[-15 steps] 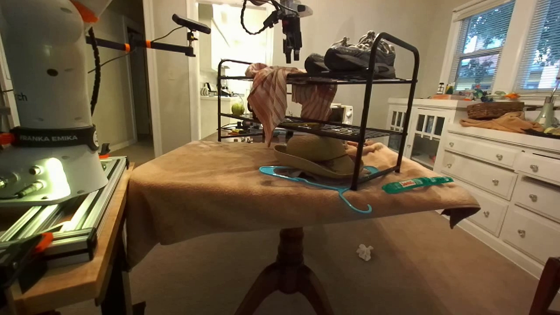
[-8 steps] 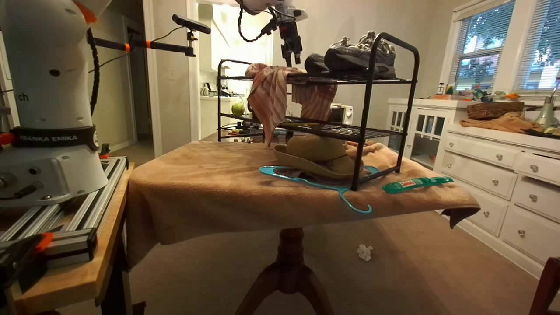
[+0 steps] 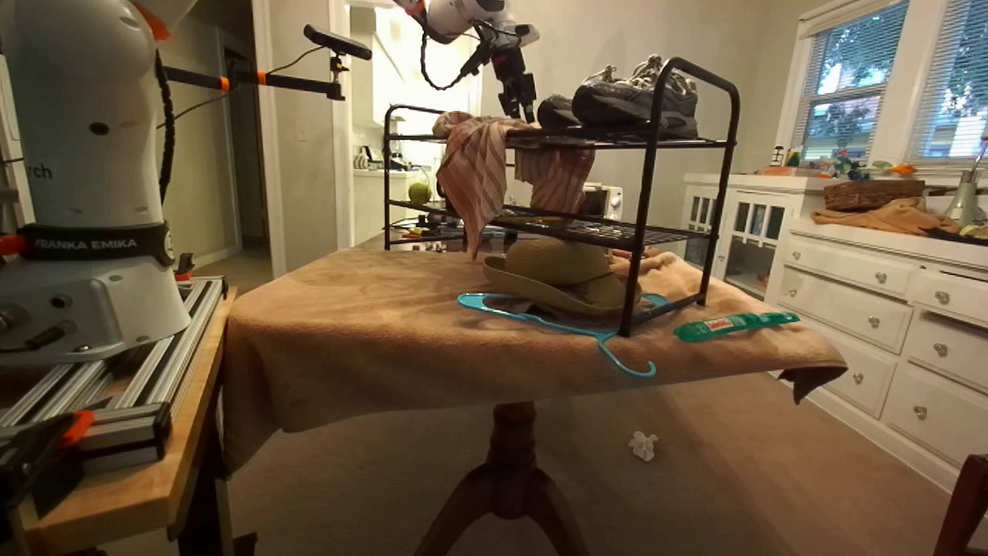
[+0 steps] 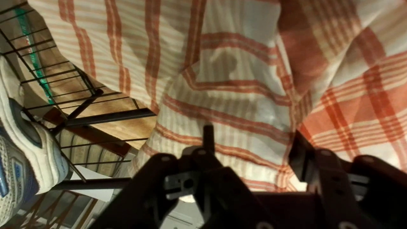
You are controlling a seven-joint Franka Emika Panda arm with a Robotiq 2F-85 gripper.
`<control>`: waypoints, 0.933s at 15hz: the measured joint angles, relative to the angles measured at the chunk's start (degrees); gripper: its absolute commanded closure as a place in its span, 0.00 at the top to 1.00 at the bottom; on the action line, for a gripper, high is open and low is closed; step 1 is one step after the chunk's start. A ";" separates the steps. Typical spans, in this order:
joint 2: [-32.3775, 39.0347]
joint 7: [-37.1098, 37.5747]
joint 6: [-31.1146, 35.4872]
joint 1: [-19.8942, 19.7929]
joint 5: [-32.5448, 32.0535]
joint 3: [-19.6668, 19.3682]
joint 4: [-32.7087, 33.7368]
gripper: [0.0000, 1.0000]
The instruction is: Straighten the towel on the rack
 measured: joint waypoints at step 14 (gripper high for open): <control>-8.86 -0.58 2.85 -2.81 6.24 2.51 -5.29 0.01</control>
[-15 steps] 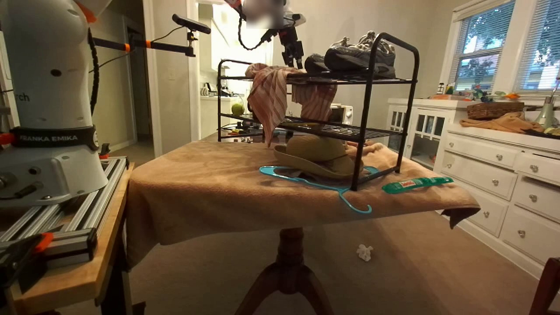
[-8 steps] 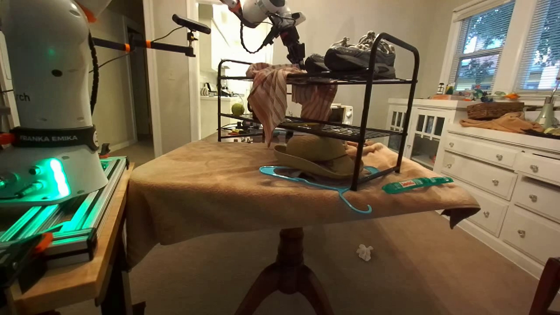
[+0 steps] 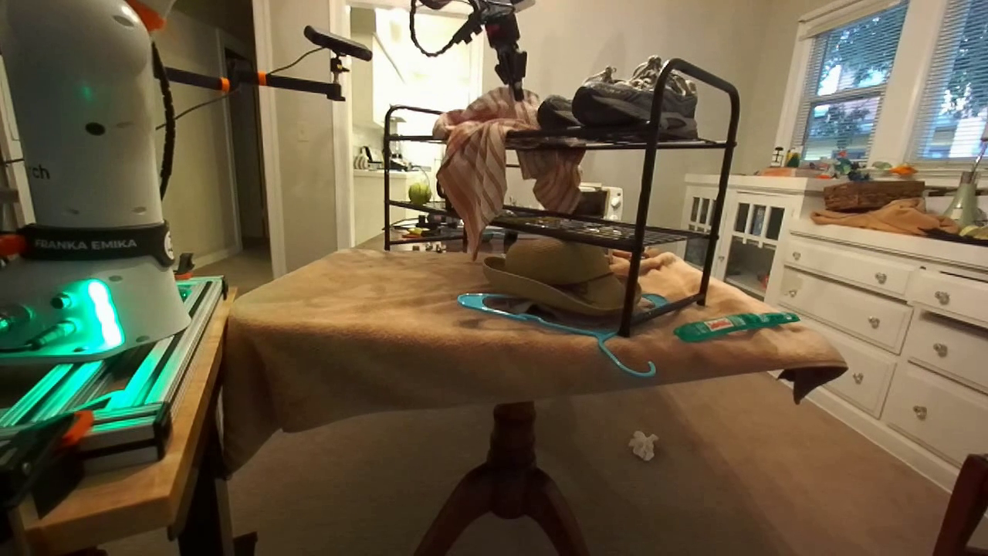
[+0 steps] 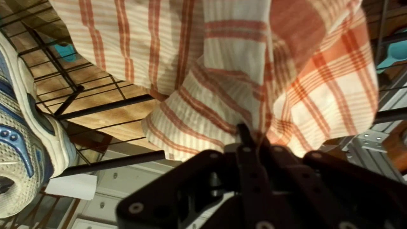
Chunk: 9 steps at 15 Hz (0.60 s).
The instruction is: Straighten the towel on the rack
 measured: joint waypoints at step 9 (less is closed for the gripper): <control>-13.95 -25.20 0.05 -4.74 23.80 5.23 -13.22 0.01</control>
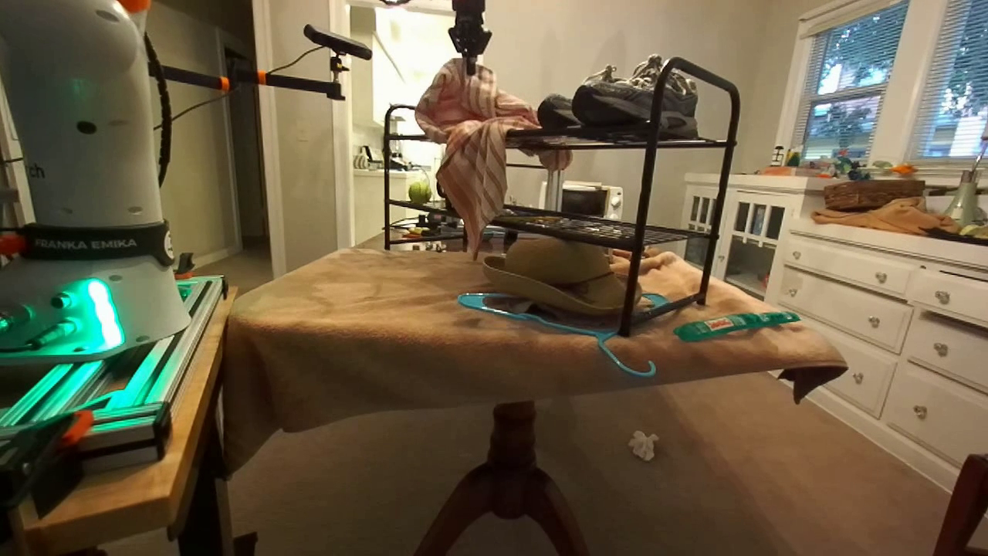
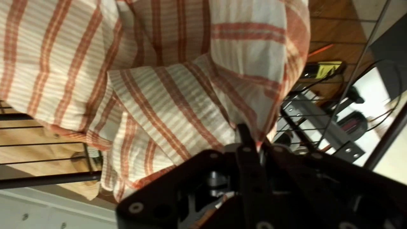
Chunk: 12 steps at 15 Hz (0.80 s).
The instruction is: Straighten the towel on the rack
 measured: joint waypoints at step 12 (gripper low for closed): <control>-2.40 -24.48 -4.54 0.03 13.01 3.61 -7.11 0.01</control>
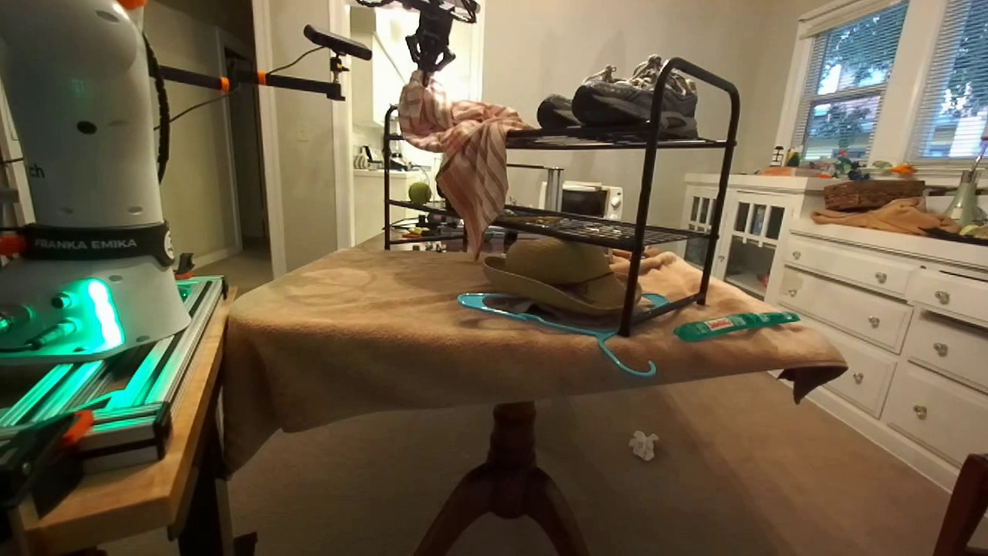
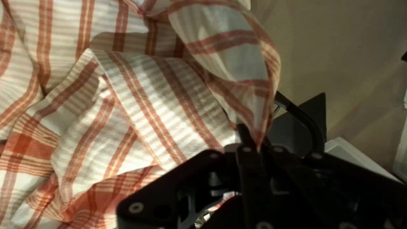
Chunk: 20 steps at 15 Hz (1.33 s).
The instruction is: Straighten the towel on the rack
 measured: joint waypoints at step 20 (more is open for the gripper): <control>8.04 -4.29 11.60 6.45 -13.36 5.87 -1.08 0.01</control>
